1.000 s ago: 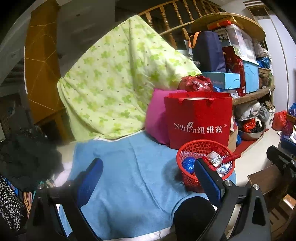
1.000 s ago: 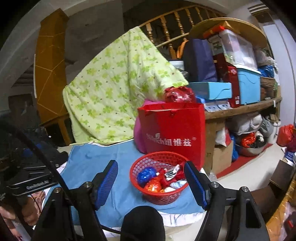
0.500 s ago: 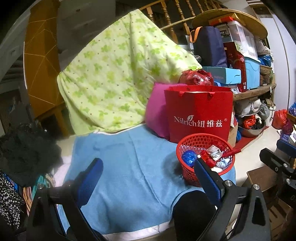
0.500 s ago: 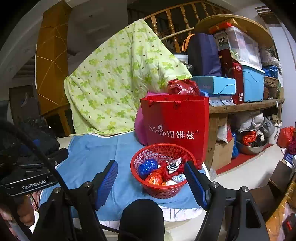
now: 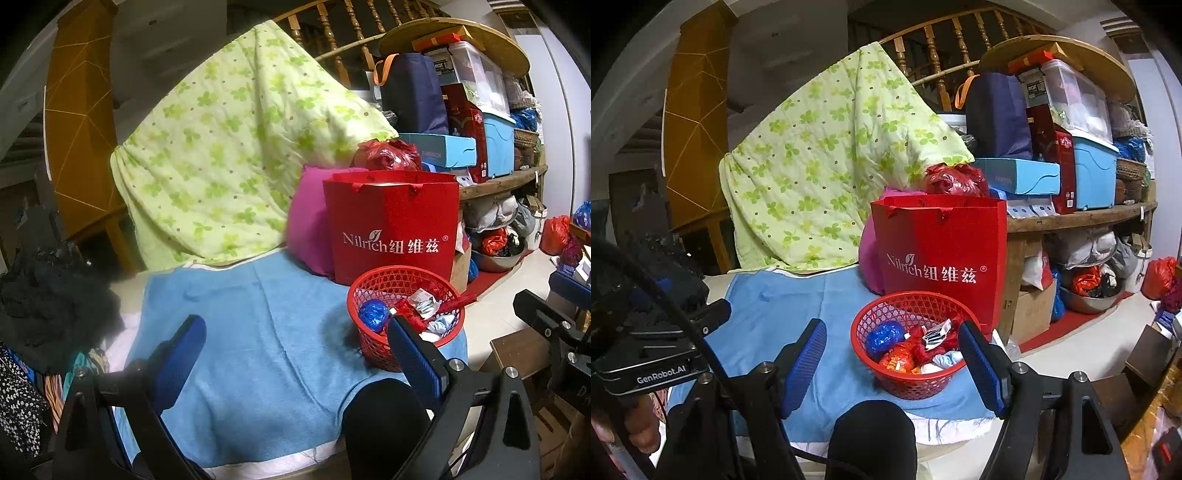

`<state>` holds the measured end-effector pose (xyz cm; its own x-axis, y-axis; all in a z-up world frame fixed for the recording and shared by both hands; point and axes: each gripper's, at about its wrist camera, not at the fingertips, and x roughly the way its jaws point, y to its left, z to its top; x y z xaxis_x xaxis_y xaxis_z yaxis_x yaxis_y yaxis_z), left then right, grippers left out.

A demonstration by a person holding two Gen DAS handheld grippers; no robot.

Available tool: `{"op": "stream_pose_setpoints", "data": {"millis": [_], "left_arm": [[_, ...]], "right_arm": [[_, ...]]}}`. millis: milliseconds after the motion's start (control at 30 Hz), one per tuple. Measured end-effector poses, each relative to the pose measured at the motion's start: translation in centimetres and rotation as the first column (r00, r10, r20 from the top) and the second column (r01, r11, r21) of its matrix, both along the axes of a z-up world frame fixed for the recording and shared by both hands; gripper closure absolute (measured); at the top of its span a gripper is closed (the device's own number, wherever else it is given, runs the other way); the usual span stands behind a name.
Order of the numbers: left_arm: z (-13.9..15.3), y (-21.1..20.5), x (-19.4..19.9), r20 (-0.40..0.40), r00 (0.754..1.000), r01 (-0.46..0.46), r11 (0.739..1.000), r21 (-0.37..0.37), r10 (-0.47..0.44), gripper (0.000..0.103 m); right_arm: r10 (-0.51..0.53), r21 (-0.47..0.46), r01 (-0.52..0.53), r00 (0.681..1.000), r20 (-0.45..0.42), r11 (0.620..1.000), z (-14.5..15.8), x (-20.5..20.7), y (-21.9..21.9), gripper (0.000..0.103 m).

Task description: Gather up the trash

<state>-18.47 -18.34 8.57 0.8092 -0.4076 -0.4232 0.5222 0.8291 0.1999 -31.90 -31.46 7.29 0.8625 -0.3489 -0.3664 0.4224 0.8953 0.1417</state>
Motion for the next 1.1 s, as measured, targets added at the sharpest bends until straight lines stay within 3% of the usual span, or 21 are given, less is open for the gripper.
{"op": "stream_pose_setpoints", "data": {"millis": [1100], "left_arm": [[-0.04,-0.50,-0.17,-0.012,0.999,0.033,0.999,0.015,-0.033,0.005]], "right_arm": [[-0.007,0.007,0.007,1.000,-0.006,1.000,-0.77,0.17,-0.45,0.026]]}}
